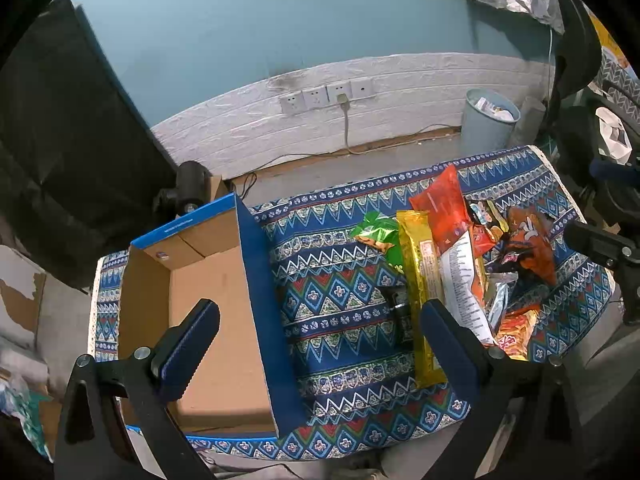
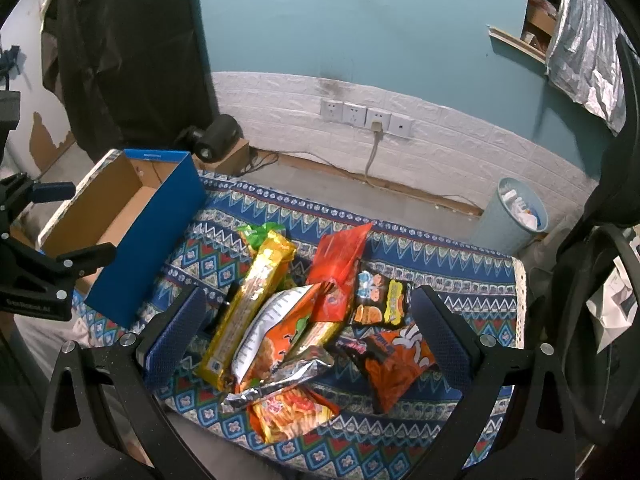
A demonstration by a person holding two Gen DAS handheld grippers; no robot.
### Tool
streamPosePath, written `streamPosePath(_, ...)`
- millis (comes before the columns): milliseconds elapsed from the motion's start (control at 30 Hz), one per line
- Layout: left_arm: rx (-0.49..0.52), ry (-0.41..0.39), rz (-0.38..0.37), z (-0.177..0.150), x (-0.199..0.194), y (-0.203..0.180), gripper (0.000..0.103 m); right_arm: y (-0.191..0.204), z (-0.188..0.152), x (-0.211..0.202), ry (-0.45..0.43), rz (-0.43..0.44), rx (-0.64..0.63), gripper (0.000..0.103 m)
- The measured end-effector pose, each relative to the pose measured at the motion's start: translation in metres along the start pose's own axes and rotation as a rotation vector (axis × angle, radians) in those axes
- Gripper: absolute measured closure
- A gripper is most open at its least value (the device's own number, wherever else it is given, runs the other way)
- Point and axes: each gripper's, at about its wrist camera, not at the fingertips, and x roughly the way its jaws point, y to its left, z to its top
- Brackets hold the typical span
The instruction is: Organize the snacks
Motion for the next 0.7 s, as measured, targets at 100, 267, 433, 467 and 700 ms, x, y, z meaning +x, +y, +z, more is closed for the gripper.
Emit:
streamPosePath(100, 0.001, 0.000, 0.001, -0.0009, -0.0006, -0.0010, 0.001, 0.0017, -0.0001, 0.0013, 0.004, -0.003, -0.001, 0.003)
streamPosePath(267, -0.001, 0.000, 0.000, -0.0013, -0.0007, -0.0016, 0.002, 0.0014, 0.0010, 0.0015, 0.007, -0.006, 0.002, 0.003)
streamPosePath(433, 0.000, 0.000, 0.001, -0.0009, -0.0007, -0.0008, 0.001, 0.0004, 0.0006, 0.0012, 0.009, -0.006, 0.000, 0.003)
streamPosePath(467, 0.000, 0.000, 0.001, -0.0013, -0.0007, -0.0012, 0.001, 0.0004, 0.0006, 0.0012, 0.009, -0.006, 0.000, 0.003)
streamPosePath(700, 0.000, 0.001, 0.000, -0.0029, -0.0004, -0.0025, 0.001, 0.0001, 0.0005, 0.0014, 0.010, -0.009, 0.000, 0.003)
